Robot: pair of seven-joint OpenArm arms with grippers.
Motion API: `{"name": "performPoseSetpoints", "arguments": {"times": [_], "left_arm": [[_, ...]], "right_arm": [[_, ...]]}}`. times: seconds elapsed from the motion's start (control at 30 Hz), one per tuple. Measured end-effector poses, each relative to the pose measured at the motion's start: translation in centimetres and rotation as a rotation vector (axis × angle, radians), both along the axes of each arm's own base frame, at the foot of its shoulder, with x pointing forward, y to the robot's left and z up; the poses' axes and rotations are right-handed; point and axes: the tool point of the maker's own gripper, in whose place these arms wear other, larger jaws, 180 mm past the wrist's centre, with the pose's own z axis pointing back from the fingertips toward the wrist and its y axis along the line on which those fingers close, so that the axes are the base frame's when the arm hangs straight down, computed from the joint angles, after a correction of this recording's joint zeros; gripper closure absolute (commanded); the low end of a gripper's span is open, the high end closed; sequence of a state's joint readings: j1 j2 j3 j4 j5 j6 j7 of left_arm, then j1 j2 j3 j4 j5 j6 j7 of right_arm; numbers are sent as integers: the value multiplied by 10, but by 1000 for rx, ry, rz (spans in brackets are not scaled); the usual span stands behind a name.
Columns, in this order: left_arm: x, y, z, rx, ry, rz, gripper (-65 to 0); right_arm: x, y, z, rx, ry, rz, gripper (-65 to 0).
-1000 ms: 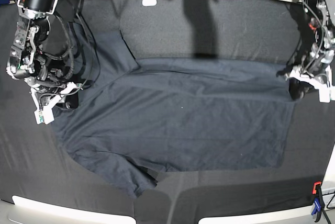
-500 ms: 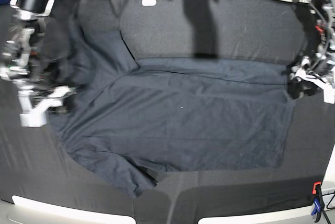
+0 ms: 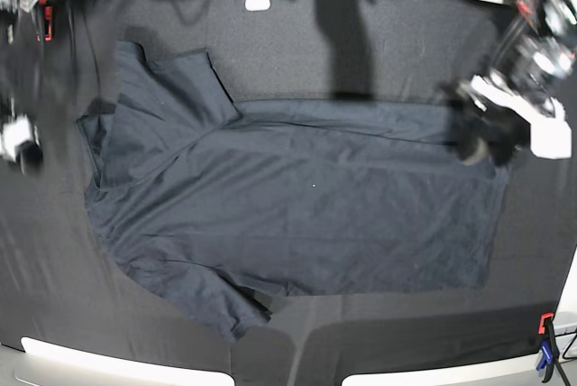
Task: Layout the t-shirt on the table in an organized manner, then fold the t-shirt properly
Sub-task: 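Fold the lifted collar edge over toward the hem with both grippers, then release the folded edge and raise the left gripper away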
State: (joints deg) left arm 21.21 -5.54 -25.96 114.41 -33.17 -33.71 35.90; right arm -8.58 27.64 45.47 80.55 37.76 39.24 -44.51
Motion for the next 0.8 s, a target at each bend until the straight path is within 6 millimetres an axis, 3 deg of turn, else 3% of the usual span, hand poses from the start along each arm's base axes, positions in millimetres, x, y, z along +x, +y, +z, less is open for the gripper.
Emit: {"name": "performPoseSetpoints", "arguments": {"times": [0.17,0.27,0.43,0.8], "left_arm": [[-13,-62,-23,25,76,-177,-319],[-14,-80,-22,13,69,-224,-319],[-12,-79,-20,15,56,-217,-319],[-12,-79,-21,16,57,-217,-320]], "right_arm": [[-31,24,-18,159,65,39,-227],[-57,43,-32,263,163,84,-227],[-89,59,-50,334,264,103,-227],[-91,90,-64,432,255,111,-226]]}}
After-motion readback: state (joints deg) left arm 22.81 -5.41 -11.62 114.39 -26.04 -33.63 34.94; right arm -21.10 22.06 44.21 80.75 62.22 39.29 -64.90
